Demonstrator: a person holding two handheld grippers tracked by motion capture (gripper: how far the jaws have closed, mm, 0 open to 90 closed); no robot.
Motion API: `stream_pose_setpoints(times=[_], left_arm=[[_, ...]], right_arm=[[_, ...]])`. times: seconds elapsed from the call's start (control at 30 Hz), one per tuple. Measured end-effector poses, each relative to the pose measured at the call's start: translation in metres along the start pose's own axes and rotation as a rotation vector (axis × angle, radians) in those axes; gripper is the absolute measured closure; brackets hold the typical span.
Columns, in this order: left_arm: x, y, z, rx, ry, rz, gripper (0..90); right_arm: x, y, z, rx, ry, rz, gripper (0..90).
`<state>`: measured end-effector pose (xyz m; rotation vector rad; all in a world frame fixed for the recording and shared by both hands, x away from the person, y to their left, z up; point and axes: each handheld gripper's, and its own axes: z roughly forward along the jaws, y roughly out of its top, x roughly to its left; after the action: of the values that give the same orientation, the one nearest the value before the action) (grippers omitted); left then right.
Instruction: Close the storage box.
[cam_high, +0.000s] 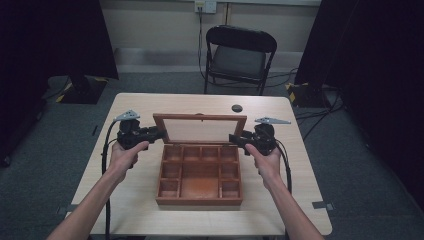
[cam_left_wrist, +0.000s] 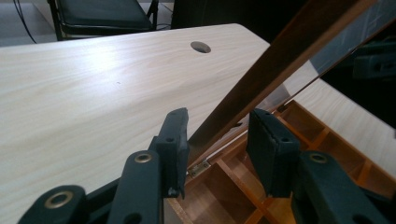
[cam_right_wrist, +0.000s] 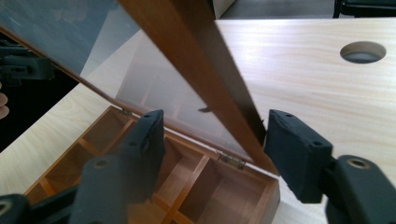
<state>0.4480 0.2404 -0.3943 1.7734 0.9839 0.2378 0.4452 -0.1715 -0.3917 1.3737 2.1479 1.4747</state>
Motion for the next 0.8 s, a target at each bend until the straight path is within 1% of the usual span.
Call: stream_pose_setpoints(times=[0.03, 0.13, 0.2, 0.23, 0.33, 0.37, 0.43, 0.57, 0.6, 0.7, 0.8], left_arm=[[-0.001, -0.001, 0.0, 0.002, 0.002, 0.007, 58.2], [-0.002, -0.003, 0.001, 0.01, 0.008, 0.016, 56.9], [-0.002, -0.002, 0.001, 0.012, 0.006, 0.018, 56.9], [-0.002, -0.002, 0.001, 0.016, 0.004, 0.02, 57.2], [-0.002, -0.002, 0.0, 0.019, 0.009, 0.031, 57.6], [-0.001, -0.002, -0.001, 0.022, 0.01, 0.03, 57.6], [0.0, -0.002, -0.002, 0.02, 0.007, 0.028, 57.7], [-0.002, -0.005, -0.003, 0.026, -0.004, 0.019, 57.3], [-0.002, -0.005, -0.004, 0.03, -0.005, 0.022, 56.7], [-0.003, -0.008, -0.006, 0.036, -0.01, 0.027, 56.5], [-0.006, -0.011, -0.007, 0.032, -0.01, 0.02, 56.0]], right_arm=[[0.001, -0.001, -0.002, 0.002, -0.002, 0.0, 38.0], [0.001, -0.002, -0.003, 0.001, 0.001, -0.001, 38.1], [0.003, -0.004, -0.004, -0.004, -0.004, 0.006, 37.3], [0.005, -0.004, -0.004, -0.003, -0.013, 0.001, 37.4], [0.005, -0.005, -0.004, -0.001, -0.008, -0.001, 38.6], [0.006, -0.006, -0.005, 0.012, 0.001, -0.003, 38.3], [0.006, -0.006, -0.005, 0.013, 0.002, -0.009, 38.5], [0.007, -0.008, -0.006, 0.019, 0.009, 0.0, 37.7], [0.007, -0.01, -0.008, 0.031, 0.02, -0.003, 37.4], [0.007, -0.013, -0.009, 0.039, 0.023, -0.007, 37.9], [0.007, -0.017, -0.009, 0.037, 0.028, -0.008, 37.7]])
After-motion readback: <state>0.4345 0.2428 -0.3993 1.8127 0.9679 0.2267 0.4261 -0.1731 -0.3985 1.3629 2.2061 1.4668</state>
